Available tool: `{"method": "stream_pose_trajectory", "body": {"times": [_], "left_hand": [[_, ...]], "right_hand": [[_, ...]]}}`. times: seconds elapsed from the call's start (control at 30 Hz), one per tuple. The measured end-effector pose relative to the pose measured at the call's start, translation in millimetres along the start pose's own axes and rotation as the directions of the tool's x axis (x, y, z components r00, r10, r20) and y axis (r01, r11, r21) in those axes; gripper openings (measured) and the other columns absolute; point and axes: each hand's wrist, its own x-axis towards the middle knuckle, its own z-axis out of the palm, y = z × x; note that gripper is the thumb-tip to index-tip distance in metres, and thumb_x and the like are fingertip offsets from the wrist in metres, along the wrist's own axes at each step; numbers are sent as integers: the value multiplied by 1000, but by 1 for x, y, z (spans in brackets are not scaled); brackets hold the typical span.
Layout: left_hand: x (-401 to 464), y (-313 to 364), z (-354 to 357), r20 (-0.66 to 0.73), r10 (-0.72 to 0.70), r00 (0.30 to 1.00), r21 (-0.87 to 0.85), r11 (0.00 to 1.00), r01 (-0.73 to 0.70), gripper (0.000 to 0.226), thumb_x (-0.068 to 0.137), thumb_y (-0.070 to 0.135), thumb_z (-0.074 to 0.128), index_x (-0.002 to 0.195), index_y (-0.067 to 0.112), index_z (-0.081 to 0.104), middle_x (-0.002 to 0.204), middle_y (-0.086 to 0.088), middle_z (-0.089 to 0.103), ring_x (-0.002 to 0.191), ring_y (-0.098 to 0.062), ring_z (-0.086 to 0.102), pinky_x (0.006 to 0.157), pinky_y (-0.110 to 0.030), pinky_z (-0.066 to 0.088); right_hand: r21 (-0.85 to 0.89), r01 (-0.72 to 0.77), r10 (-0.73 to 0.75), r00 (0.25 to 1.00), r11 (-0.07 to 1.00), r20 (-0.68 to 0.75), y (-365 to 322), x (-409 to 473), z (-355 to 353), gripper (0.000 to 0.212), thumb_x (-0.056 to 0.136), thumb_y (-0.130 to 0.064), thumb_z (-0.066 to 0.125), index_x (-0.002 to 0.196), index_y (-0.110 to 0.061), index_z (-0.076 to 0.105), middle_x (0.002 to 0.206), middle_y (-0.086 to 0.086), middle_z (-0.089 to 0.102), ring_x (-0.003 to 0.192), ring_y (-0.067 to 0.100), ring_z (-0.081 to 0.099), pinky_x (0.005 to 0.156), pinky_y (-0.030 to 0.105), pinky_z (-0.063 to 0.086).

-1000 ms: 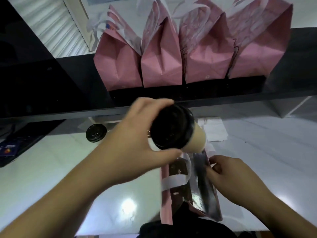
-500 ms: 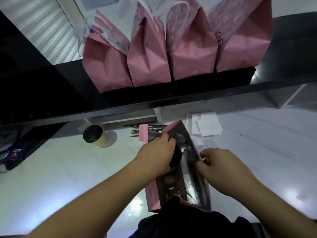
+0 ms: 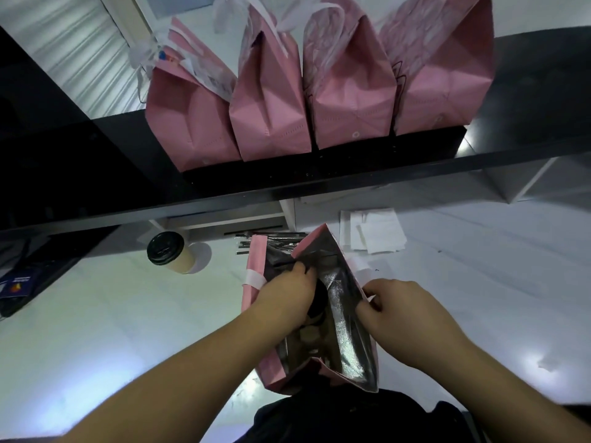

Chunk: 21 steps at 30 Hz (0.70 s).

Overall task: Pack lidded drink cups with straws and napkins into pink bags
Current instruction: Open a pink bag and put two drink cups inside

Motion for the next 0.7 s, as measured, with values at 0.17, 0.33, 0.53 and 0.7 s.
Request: {"method": "stream_pose_trajectory", "body": {"times": [0.17,0.33,0.53,0.7], "left_hand": [[1,-3,-2,30,14,999,0,1000,-14,73,87,31,81,144,12,41,133,-15,48,106,-34,65,86,-45,58],[-15,2,-34,-41,164,986,-167,971,-169,54,90,38,73,135,14,55,130,-9,56,117,-30,61,93,-40,53],[-49,-46,-73,-551,30,834,-484,803,-349,32,94,53,52,126,50,56,104,27,65,88,9,62,70,-6,48],[-43,-175,-29,-443,-448,777,-637,767,79,40,92,41,67,129,30,59,112,14,64,99,-9,64,81,-32,53]], "right_hand": [[-5,-11,11,1000,1000,-21,-3,-3,5,25,92,-40,50,70,-29,55,54,-12,61,49,11,54,44,27,31],[-12,-23,22,999,1000,-45,-8,-4,6,33,95,-46,49,65,-31,50,56,-23,61,47,11,54,45,27,33],[-46,-33,32,999,998,-35,-16,-4,6,33,97,-57,47,71,-37,53,57,-34,60,51,5,58,47,25,36],[-63,-67,63,996,996,-61,-25,-5,8,39,95,-59,49,66,-34,55,55,-37,57,50,3,59,48,23,39]]}}
